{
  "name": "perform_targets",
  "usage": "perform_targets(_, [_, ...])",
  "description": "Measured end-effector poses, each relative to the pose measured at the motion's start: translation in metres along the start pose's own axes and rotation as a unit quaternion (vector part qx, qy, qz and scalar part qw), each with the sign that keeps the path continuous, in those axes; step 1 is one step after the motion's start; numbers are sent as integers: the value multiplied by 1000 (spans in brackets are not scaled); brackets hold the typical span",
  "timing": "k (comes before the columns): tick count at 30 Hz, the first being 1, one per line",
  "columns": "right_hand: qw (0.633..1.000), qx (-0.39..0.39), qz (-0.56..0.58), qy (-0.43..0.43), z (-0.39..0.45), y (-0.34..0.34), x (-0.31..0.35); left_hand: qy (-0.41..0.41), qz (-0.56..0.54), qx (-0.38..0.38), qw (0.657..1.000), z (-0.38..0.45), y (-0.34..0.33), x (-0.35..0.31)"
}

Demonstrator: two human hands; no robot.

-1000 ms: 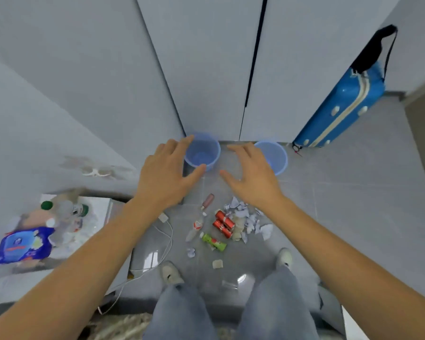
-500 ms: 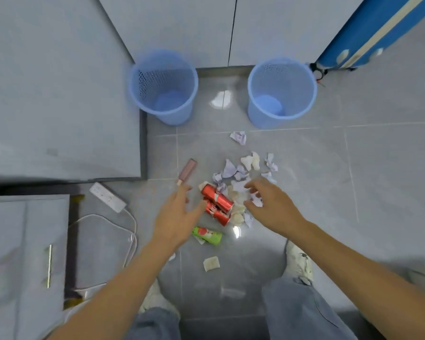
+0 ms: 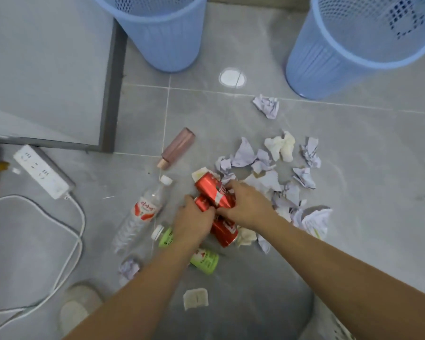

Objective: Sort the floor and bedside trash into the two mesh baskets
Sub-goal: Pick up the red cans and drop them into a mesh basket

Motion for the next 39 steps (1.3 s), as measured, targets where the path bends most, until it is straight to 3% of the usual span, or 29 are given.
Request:
perform_targets(4, [999, -36, 16, -1, -8, 8, -1, -7, -55, -15, 998, -1, -2, -2])
perform_targets(7, [997, -68, 48, -1, -27, 38, 4, -44, -75, -66, 994, -22, 33, -22])
perform_targets(11, [984, -117, 132, 6, -58, 115, 40, -129, -65, -148, 978, -59, 126, -82])
perform_targets(15, [957, -178, 217, 78, -77, 218, 117, -229, -86, -239, 940, -77, 250, -167])
perform_targets(21, [927, -273, 224, 130, -23, 327, 214, -292, -97, -328, 893, -36, 375, -268])
perform_targets(29, [946, -278, 130, 99, 84, 325, 240, -322, 27, -273, 906, 75, 369, -277])
perform_targets(36, [945, -295, 66, 124, 112, 294, 239, -309, 127, -235, 913, 109, 337, -251])
perform_targets(39, [945, -297, 49, 131, 114, 293, 239, -321, 115, -222, 913, 117, 335, -252])
Point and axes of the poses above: each hand's wrist, its own z-axis towards the middle knuckle, its own y-axis out of the back of the hand, x = y × z, the point moved 6 cm from there along z, towards the middle knuckle, and after that the axes turned 8 degrees about -y, right-handed, at the moved point
